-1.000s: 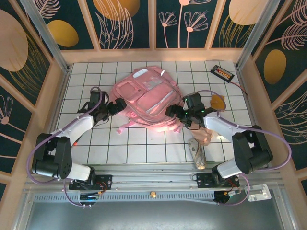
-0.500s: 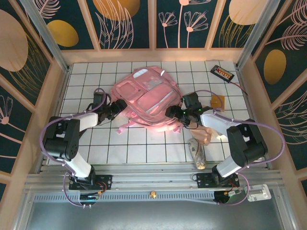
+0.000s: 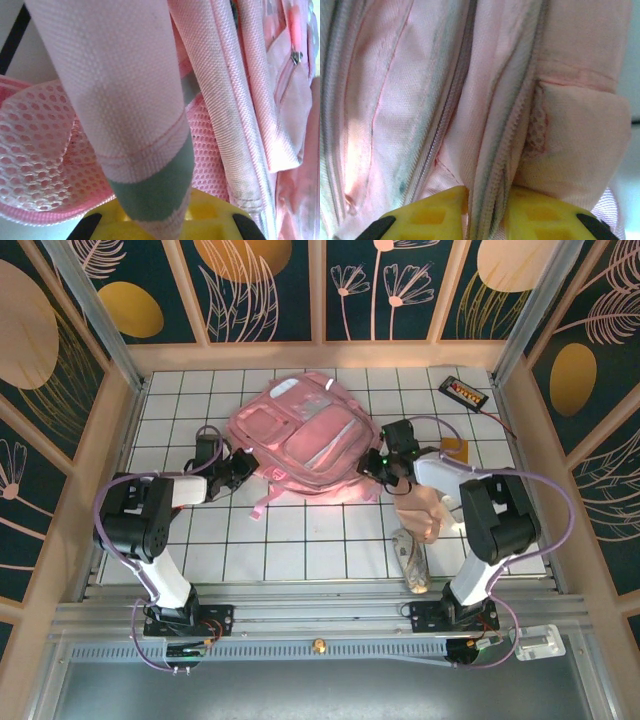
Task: Pack the student bag
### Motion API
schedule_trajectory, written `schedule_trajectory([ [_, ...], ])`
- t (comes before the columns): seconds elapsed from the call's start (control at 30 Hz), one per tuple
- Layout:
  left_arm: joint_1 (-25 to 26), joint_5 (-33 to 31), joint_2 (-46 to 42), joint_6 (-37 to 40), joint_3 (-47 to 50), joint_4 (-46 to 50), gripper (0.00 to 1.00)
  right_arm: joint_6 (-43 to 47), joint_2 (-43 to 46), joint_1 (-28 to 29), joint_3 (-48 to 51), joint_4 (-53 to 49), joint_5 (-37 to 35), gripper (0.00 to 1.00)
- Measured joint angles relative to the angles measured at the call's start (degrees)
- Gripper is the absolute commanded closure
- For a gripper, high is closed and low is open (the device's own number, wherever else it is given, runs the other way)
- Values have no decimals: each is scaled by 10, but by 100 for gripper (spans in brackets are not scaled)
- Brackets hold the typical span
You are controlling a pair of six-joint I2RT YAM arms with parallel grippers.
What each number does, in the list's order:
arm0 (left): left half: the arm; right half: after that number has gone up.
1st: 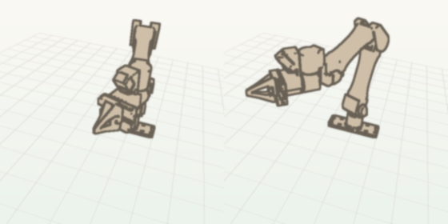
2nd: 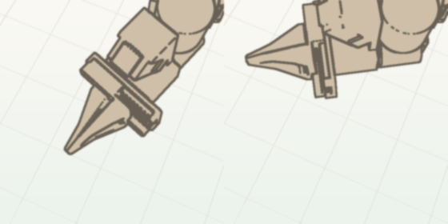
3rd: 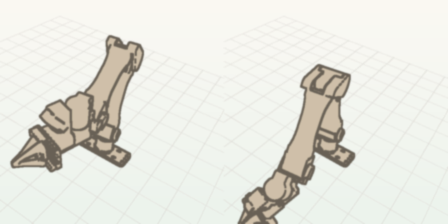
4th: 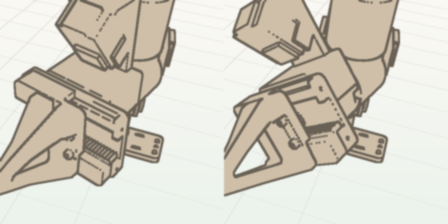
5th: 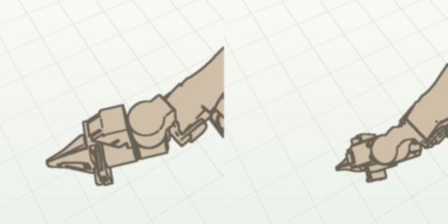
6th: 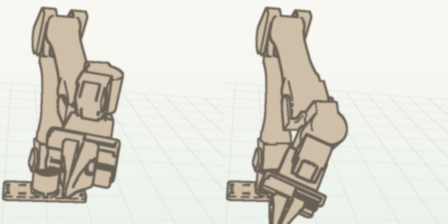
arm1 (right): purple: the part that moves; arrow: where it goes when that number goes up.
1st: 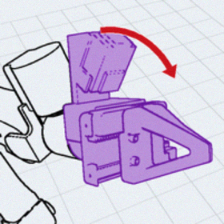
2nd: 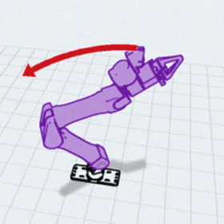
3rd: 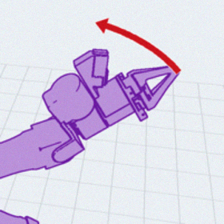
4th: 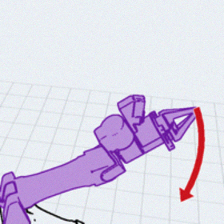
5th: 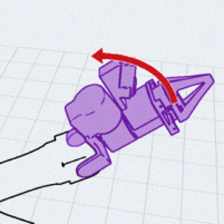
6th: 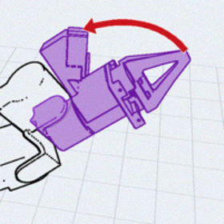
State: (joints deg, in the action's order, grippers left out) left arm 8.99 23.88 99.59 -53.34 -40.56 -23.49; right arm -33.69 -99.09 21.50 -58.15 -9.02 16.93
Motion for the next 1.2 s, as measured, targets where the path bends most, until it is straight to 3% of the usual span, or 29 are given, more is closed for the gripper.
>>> schedule_trajectory([
  [0.17,1,1,-73,-50,94,-50,100,38,-71,-31,-100,5,12,72],
  [0.3,7,-15,-136,-100,142,-63,100,78,-120,-46,-179,18,21,43],
  [0.5,47,-56,-182,-184,173,-95,100,128,-56,-39,-140,14,-26,17],
  [0.63,75,-81,-195,-226,172,-102,100,143,86,33,-64,-19,-89,18],
  [0.83,99,-109,-211,-270,169,-102,100,85,268,237,62,35,-115,26],
  [1.0,112,-125,-229,-291,160,-96,100,33,232,355,153,122,-179,32],
  [1.2,119,-131,-255,-297,153,-88,100,35,117,416,162,253,-226,34],
])
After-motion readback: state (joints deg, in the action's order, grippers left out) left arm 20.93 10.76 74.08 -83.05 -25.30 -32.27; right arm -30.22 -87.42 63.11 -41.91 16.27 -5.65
